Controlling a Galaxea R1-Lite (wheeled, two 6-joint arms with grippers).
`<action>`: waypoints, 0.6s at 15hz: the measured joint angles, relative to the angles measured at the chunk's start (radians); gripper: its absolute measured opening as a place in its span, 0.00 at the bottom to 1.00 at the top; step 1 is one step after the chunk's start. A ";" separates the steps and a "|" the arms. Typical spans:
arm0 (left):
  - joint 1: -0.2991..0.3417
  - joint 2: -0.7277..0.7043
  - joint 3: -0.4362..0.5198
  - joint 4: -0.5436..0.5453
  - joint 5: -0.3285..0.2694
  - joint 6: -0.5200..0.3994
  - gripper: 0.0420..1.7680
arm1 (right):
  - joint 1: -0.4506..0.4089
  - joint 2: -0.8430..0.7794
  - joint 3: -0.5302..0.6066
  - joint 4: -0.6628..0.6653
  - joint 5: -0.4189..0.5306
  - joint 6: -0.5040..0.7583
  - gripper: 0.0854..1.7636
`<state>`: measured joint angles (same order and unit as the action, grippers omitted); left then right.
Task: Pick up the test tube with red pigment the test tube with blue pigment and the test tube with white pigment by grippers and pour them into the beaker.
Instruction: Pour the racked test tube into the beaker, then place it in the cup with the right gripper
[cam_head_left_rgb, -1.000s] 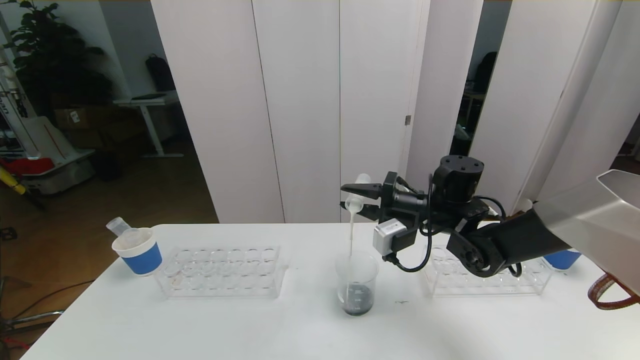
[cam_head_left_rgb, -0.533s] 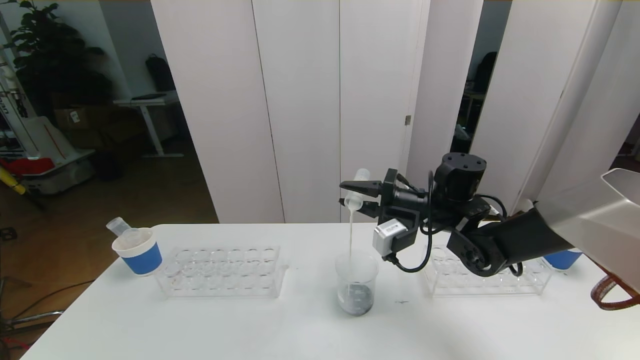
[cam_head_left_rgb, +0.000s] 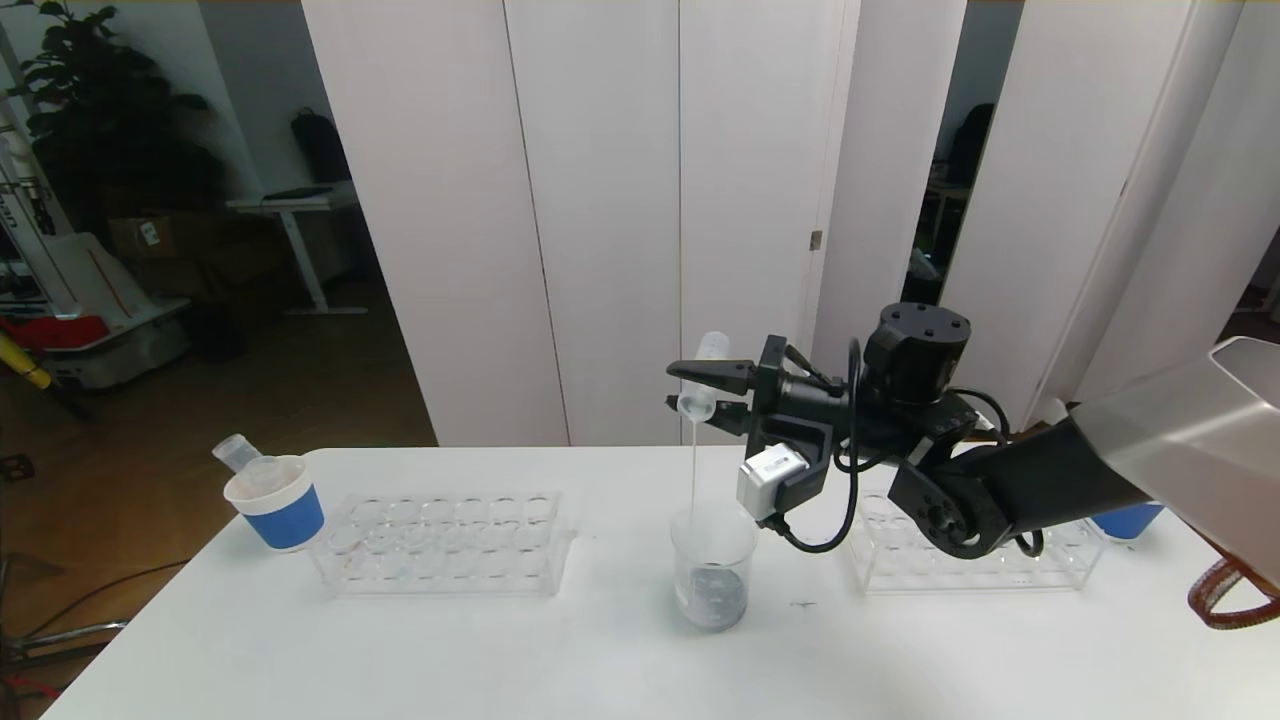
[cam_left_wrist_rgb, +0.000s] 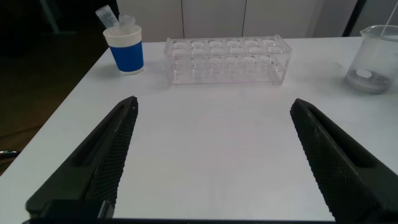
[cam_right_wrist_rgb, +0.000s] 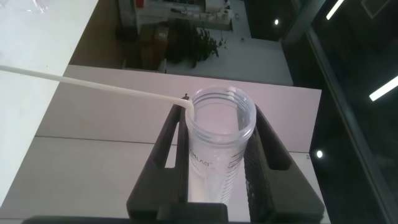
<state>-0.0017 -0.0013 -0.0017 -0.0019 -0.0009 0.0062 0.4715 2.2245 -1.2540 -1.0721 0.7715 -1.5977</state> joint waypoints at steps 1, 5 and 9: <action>0.000 0.000 0.000 0.000 0.000 0.000 0.99 | 0.000 0.000 0.000 0.000 0.000 0.000 0.29; 0.000 0.000 0.000 0.000 0.000 0.000 0.99 | -0.003 -0.003 -0.002 -0.011 0.006 0.001 0.29; 0.000 0.000 0.000 0.000 0.000 0.000 0.99 | -0.004 -0.013 0.002 -0.013 0.006 0.002 0.29</action>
<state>-0.0017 -0.0013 -0.0017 -0.0017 -0.0009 0.0057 0.4674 2.2115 -1.2521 -1.0853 0.7772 -1.5957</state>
